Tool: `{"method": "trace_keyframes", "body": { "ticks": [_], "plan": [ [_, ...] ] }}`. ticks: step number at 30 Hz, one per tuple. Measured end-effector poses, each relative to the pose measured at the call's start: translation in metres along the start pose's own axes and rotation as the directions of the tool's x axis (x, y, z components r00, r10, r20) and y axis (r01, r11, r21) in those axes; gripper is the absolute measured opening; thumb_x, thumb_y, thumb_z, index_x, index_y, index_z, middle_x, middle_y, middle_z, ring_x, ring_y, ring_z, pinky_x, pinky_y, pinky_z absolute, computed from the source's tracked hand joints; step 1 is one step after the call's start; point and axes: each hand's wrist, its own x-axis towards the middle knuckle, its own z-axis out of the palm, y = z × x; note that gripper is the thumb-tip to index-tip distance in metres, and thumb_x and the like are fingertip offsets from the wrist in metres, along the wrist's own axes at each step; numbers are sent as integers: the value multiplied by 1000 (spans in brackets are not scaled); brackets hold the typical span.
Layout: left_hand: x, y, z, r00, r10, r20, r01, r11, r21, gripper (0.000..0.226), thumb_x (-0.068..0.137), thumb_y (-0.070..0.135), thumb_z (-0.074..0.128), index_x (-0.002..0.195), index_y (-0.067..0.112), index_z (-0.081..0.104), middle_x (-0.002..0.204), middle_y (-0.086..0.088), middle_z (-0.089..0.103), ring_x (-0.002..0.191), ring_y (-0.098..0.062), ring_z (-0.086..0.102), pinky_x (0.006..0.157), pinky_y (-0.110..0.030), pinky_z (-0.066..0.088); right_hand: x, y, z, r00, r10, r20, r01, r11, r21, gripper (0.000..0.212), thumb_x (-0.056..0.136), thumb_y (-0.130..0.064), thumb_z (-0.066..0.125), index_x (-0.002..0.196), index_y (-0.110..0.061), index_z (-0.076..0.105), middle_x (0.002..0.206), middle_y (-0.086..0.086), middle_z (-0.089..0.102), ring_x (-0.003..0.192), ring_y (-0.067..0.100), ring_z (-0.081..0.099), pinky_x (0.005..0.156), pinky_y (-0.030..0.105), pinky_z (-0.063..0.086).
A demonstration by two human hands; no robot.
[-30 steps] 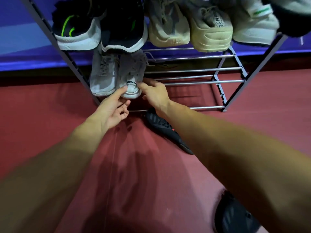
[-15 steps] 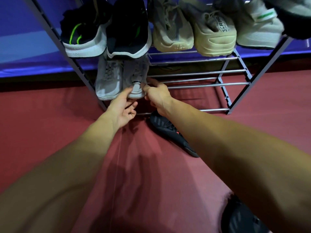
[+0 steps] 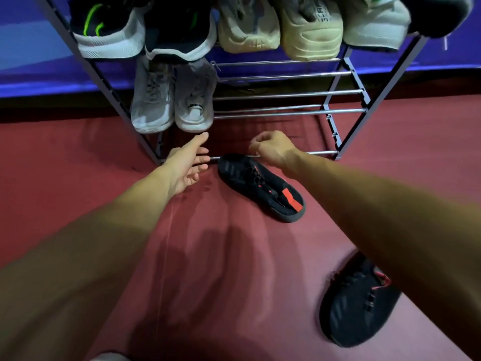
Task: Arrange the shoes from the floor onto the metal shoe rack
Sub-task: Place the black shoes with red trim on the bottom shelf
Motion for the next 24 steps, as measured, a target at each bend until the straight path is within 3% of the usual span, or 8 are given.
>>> {"method": "trace_keyframes", "body": {
  "ticks": [4,9,12,17,20,24],
  "plan": [
    [-5,-17,21,998,-26,64,19,994,106,50,84,61,66,105,16,70,98,-1,71,81,-13,62,55,-21,37,-7,26,-19,998,49,28,-41,970,-242,10,80,-21,65,73,-18,71,88,11,74,89,30,70,84,41,58],
    [4,-37,43,995,-66,77,48,975,216,45,86,57,66,106,17,72,94,1,72,77,-10,62,56,-20,37,-11,40,-31,992,54,113,12,857,-516,29,92,-25,62,109,-4,72,114,17,70,107,33,64,90,37,53],
    [13,-48,53,992,-91,83,65,960,273,42,87,55,66,103,17,71,90,2,72,70,-8,61,54,-19,37,-2,46,-33,988,78,136,17,810,-586,35,94,-26,60,119,-2,69,124,18,66,116,34,60,97,39,50],
    [32,-65,69,987,-135,88,93,921,377,33,90,51,64,97,18,69,88,4,69,69,-7,60,51,-17,37,19,60,-26,985,106,139,7,769,-640,37,91,-29,60,118,-6,67,123,15,66,113,32,61,94,39,53],
    [41,-74,79,983,-165,80,116,896,429,33,90,49,64,96,17,70,91,3,71,70,-7,61,49,-17,35,27,67,-21,983,119,139,8,733,-681,21,87,-28,59,93,-9,63,108,15,66,95,32,61,74,35,50],
    [48,-83,94,978,-198,70,145,876,460,34,91,46,64,102,15,69,102,-2,73,84,-13,68,52,-20,38,32,79,-17,982,155,109,-31,699,-715,22,86,-27,61,99,-10,65,112,16,66,103,35,64,74,34,49]
  ]
}}
